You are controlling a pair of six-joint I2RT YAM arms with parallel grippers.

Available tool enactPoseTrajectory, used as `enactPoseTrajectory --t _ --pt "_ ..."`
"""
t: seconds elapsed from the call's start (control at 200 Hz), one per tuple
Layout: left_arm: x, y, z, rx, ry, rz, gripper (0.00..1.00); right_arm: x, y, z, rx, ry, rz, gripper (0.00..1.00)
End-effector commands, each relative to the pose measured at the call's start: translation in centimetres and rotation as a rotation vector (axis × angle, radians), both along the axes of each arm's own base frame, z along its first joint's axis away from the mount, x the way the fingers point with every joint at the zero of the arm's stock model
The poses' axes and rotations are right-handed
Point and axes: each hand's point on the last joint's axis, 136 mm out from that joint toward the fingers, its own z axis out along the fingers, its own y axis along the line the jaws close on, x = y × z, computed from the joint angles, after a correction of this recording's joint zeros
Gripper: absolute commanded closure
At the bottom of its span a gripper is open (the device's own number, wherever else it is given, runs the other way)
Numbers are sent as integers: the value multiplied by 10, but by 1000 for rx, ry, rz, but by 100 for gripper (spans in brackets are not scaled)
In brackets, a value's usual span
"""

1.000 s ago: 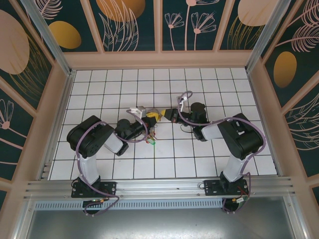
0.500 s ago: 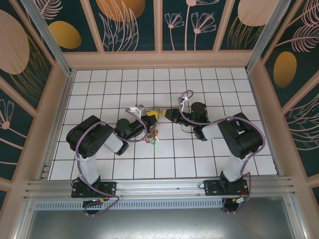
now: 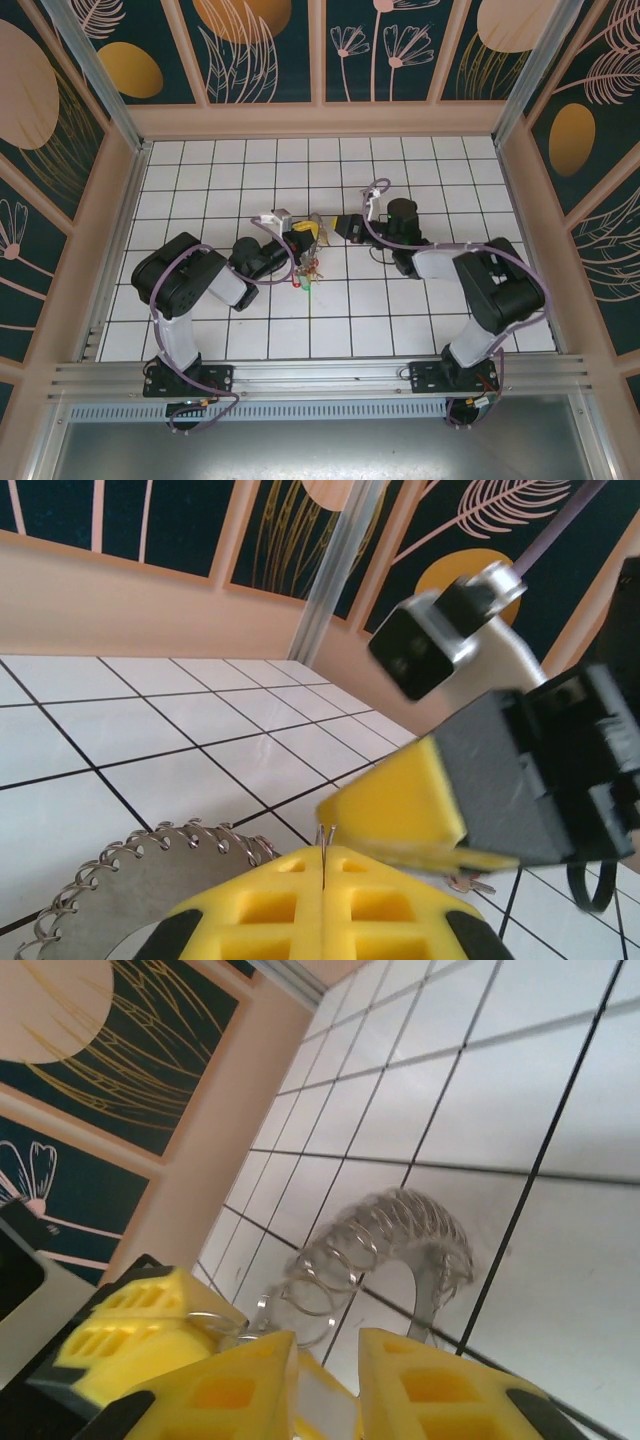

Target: Put the keys on the keyring

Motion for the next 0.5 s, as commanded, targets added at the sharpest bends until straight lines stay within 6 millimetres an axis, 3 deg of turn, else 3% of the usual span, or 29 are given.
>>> enactPoseTrajectory --t 0.0,0.075,0.185,0.32,0.495 --pt "-15 5 79 -183 -248 -36 100 -4 -15 20 -137 -290 3 75" --pt "-19 3 82 -181 -260 -57 100 -12 -16 30 -223 -466 66 73" --pt "-26 0 84 -178 -272 -101 100 -31 -6 27 -321 -665 274 70" --pt "-33 -2 89 -177 -290 -129 100 -38 2 27 -350 -712 427 69" --pt "-35 -4 91 -182 -294 -155 100 -34 7 25 -364 -740 467 68"
